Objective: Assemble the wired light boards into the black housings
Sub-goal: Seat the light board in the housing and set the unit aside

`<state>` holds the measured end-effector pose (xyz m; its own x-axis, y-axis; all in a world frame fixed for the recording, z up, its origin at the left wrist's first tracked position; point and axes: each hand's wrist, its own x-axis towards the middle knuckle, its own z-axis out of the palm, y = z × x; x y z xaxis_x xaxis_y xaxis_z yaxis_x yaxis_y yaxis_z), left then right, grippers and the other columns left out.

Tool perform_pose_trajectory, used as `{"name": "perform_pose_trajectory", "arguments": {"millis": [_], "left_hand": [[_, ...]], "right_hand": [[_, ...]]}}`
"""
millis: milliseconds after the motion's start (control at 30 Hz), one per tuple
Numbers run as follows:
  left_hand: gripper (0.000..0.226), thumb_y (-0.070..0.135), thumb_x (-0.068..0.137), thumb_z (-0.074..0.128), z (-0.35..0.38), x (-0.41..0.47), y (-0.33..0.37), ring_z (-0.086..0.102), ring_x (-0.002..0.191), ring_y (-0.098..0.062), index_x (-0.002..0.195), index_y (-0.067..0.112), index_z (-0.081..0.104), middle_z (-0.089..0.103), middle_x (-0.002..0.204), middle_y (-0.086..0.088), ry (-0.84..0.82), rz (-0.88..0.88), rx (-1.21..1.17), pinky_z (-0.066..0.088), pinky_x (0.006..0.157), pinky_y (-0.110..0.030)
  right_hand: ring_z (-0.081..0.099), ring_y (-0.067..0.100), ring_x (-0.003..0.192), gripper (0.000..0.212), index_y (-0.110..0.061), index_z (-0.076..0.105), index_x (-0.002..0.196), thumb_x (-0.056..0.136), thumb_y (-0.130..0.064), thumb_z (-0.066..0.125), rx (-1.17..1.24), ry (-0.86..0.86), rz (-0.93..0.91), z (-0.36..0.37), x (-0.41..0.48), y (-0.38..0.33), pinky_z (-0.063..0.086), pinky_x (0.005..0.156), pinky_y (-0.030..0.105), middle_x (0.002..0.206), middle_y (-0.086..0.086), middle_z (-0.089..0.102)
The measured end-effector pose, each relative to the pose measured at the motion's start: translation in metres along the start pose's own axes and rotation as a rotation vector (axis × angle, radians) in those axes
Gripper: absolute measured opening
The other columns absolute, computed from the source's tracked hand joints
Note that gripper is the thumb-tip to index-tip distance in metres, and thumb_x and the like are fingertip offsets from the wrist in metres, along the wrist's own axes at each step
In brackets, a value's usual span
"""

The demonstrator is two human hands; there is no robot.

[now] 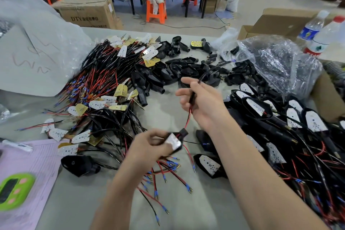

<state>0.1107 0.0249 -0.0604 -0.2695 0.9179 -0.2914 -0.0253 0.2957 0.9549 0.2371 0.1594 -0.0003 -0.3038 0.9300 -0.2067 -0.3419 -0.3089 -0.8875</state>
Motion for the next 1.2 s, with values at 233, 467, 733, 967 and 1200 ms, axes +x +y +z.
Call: {"name": "perform_pose_trajectory", "arguments": {"millis": [233,467,733,967,1200], "left_hand": [[0.021,0.013,0.091,0.074,0.049,0.005,0.006,0.075,0.088,-0.009,0.088,0.033,0.08,0.08,0.092,0.01,0.019,0.077,-0.035,0.061,0.077,-0.025],[0.021,0.024,0.101,0.061,0.027,0.06,0.042,0.072,0.104,-0.017,0.116,0.016,0.073,0.076,0.109,-0.01,0.185,-0.004,-0.214,0.058,0.091,-0.036],[0.033,0.017,0.106,0.051,0.017,0.097,0.074,0.074,0.079,-0.013,0.091,0.015,0.08,0.078,0.089,-0.003,-0.064,0.045,-0.589,0.06,0.078,-0.028],[0.021,0.016,0.104,0.056,0.02,0.119,0.084,0.062,0.057,-0.012,0.09,0.008,0.069,0.067,0.068,-0.001,-0.053,-0.069,-0.864,0.059,0.084,-0.03],[0.022,0.012,0.105,0.056,0.001,0.145,0.106,0.053,0.044,-0.004,0.087,0.006,0.064,0.064,0.057,0.0,0.192,-0.04,-0.959,0.059,0.057,-0.022]], "right_hand": [[0.031,0.013,0.041,0.03,-0.015,0.07,0.102,0.101,-0.007,0.041,-0.478,-0.158,0.018,-0.013,0.004,0.005,0.021,0.04,0.023,0.054,0.004,0.054],[0.03,0.014,0.035,0.024,-0.007,0.063,0.091,0.101,-0.008,0.041,-0.604,-0.234,0.17,-0.02,-0.016,0.032,0.02,0.038,0.021,0.051,0.008,0.053],[0.042,0.019,0.034,0.025,-0.004,0.063,0.087,0.099,-0.009,0.042,-0.689,-0.324,0.247,-0.018,-0.031,0.042,0.022,0.039,0.022,0.058,0.015,0.06],[0.063,0.024,0.051,0.028,0.004,0.066,0.083,0.095,-0.01,0.045,-0.928,-0.328,0.205,-0.031,-0.045,0.05,0.046,0.048,0.026,0.063,0.011,0.07],[0.067,0.028,0.075,0.031,-0.011,0.069,0.078,0.088,-0.035,0.053,-1.131,-0.208,0.046,-0.035,-0.066,0.056,0.056,0.072,0.039,0.074,0.009,0.073]]}}
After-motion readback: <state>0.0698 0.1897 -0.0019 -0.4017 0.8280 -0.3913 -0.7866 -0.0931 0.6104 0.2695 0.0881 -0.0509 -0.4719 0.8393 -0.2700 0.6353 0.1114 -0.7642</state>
